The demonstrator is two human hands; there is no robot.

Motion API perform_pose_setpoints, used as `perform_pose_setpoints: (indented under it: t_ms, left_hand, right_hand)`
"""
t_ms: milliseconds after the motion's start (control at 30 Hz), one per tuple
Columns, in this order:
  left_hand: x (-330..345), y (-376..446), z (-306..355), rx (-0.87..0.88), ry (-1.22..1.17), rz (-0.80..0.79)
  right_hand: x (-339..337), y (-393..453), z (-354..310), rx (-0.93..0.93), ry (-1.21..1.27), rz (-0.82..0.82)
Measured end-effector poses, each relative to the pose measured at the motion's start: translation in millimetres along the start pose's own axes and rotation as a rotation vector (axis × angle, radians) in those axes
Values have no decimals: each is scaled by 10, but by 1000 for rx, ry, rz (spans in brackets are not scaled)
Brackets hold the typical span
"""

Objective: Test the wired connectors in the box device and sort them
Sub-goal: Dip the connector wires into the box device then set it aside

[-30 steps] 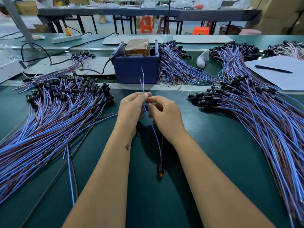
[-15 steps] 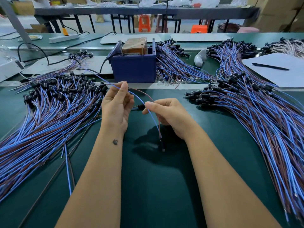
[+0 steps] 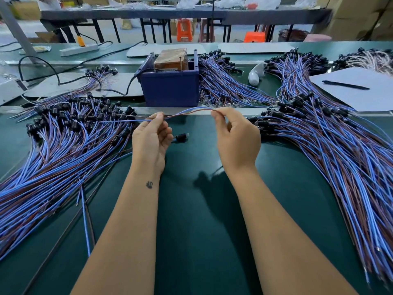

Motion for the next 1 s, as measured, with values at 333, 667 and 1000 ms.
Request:
perform_pose_setpoints:
  t_ms: [333,667,1000]
  left_hand:
    - [333,-235,-149,-154,240,-527]
    - [547,-518,-472,8,729,-666]
    - [1039,-1396,-802,755,1251,-1110]
  right_hand:
    - [218,8,239,360,750,-240]
    - [314,-52,513,631,1063,-501]
    - [-350,265,809,528,655,-687]
Point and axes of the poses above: each hand's wrist, its own y-axis towards the middle knuckle, its own x-axis out of the palm, z = x × y, the point moved 7 cm from there along y, towards the middle knuckle, and after that the axes turned 14 degrees about -y, right-handed, at the moved point
